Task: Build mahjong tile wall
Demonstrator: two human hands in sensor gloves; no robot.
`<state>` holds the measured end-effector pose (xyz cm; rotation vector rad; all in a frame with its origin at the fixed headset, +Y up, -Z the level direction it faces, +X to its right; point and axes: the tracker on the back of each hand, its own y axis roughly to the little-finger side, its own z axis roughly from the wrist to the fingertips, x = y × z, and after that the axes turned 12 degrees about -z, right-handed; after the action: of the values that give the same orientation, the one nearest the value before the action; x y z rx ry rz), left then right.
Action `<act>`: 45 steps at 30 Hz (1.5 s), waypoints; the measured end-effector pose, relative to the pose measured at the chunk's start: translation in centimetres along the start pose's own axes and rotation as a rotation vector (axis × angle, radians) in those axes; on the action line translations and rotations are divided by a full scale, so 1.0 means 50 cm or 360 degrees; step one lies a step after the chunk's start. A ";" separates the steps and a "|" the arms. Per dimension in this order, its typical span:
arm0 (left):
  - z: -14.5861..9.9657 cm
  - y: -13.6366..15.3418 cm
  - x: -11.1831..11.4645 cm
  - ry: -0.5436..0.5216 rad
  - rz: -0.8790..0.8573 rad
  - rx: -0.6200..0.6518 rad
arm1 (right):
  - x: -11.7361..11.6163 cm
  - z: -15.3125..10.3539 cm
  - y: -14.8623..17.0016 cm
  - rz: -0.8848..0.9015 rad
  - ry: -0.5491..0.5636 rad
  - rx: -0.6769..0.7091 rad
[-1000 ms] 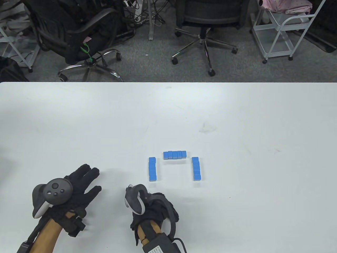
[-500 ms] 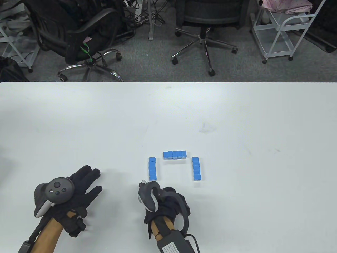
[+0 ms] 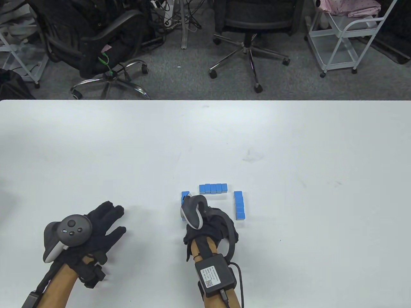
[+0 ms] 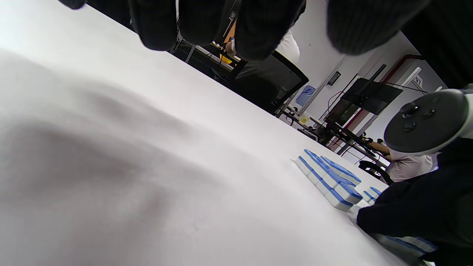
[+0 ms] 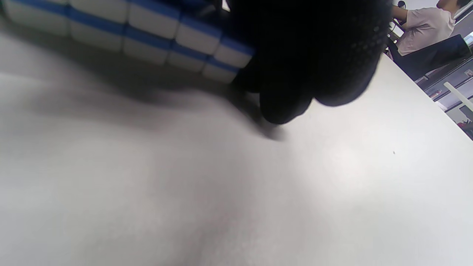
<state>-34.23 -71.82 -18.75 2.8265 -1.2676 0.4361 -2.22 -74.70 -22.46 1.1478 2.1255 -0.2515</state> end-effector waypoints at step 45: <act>0.011 0.001 0.017 0.0040 -0.0003 0.0041 | 0.105 -0.047 0.256 0.0542 0.0625 0.0048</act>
<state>-33.59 -72.54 -19.05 2.8332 -1.2644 0.4902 4.88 -62.61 -22.27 1.6602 2.2069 0.1087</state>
